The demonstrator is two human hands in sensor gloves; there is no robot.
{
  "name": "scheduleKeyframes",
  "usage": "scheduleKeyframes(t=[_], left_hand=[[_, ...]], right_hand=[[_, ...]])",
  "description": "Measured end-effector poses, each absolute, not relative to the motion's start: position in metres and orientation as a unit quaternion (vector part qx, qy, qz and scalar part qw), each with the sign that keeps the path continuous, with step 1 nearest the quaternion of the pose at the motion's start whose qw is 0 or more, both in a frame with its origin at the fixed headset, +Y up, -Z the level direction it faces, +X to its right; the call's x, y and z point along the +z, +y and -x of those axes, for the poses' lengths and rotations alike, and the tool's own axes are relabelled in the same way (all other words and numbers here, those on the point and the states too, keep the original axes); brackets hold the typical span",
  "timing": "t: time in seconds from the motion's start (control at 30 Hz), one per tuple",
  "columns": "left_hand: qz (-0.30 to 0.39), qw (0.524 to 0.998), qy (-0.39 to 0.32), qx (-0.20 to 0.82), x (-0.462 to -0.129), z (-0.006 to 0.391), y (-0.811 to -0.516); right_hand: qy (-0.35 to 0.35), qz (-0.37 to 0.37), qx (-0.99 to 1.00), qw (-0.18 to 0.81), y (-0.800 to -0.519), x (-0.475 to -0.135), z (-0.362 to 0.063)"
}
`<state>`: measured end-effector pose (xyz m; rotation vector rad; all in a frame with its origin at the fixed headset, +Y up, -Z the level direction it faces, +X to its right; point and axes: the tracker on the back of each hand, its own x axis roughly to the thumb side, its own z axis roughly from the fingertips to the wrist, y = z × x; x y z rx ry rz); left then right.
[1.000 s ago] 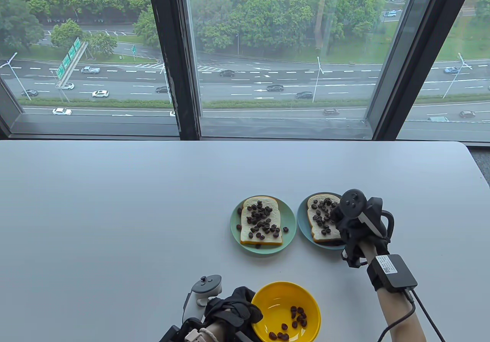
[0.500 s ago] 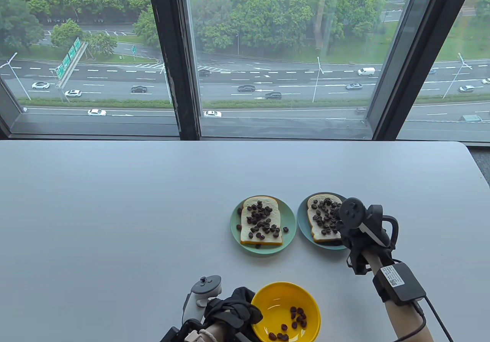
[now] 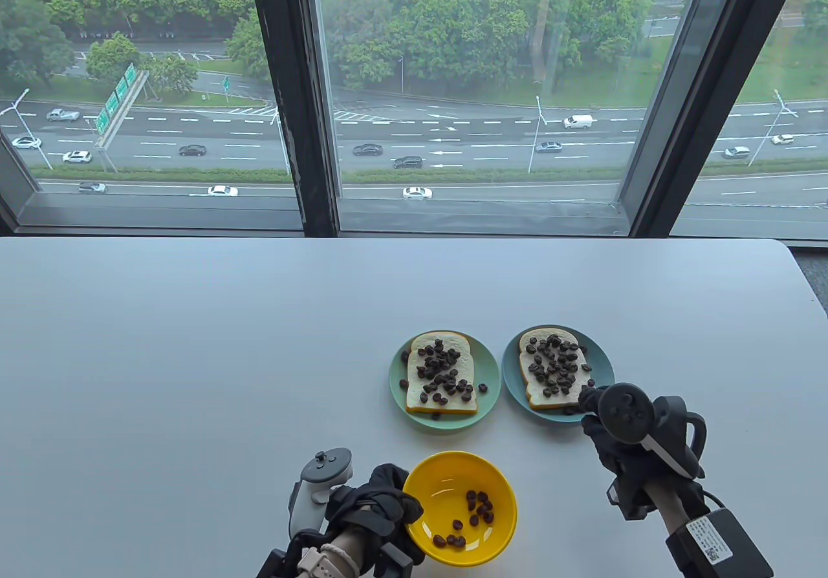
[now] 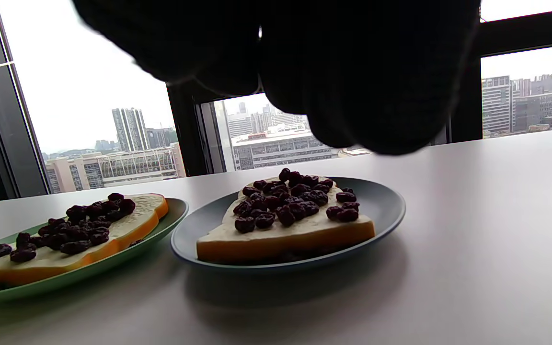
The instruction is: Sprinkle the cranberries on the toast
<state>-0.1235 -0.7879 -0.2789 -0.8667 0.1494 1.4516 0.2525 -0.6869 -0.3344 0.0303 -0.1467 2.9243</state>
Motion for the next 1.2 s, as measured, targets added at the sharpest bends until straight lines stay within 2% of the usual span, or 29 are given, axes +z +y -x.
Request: scheduleKeyframes(t=[0.33,0.6,0.8,0.93,1.1,1.2], left_hand=[[0.299,0.667,0.14,0.668,-0.293,0.172,-0.772],[0.262,0.637,0.248,0.682,-0.292,0.213,-0.782],[0.239,0.64,0.313,0.66,-0.288,0.236,-0.784],[0.229,0.624,0.366,0.652,-0.281,0.254,-0.788],[0.204,0.65,0.409,0.607,-0.275,0.262,-0.777],[0.168,0.71,0.418,0.542,-0.274,0.265,-0.759]], right_hand=[[-0.032,-0.017,0.995,0.097,-0.699,-0.332,-0.253],[-0.024,-0.008,0.994,0.102,-0.704,-0.335,-0.265],[-0.015,-0.005,0.995,0.097,-0.708,-0.336,-0.271],[-0.009,-0.003,0.996,0.093,-0.709,-0.336,-0.273],[0.002,-0.008,0.996,0.088,-0.712,-0.336,-0.271],[0.007,-0.012,0.996,0.085,-0.713,-0.336,-0.268]])
